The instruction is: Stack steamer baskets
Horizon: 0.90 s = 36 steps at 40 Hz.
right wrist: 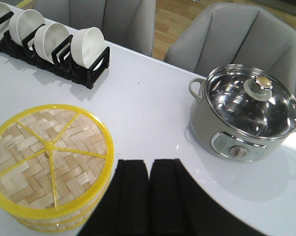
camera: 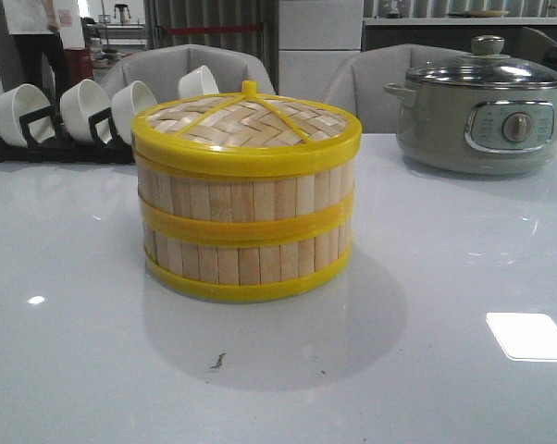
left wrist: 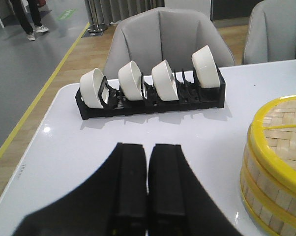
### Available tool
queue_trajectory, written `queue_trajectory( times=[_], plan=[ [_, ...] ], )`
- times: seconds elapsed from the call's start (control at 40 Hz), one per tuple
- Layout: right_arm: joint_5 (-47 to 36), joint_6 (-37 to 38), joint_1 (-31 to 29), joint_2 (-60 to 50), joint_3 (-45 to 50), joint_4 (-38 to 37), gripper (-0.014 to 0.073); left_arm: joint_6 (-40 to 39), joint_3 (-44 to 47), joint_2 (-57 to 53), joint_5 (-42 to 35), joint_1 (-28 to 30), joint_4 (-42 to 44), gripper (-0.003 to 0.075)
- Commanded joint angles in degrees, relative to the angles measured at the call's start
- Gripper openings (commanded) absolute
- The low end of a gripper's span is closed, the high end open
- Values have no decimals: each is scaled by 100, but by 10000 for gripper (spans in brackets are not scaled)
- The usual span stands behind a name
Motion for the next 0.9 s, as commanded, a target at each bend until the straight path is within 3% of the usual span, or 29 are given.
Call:
queue_trajectory(
  times=[0.0,0.45,0.88],
  plan=[
    [-386,3,-19,-401,143,-204,57,-5,-163,-8,-399,10,6,87],
    [-453,112,-19,-1341,1539,-466,57,-5,-163,-8,-399,10,6,87],
    [-815,347,-19,-1374,1678,-440,57,-5,-163,-8,-399,10,6,86]
  ],
)
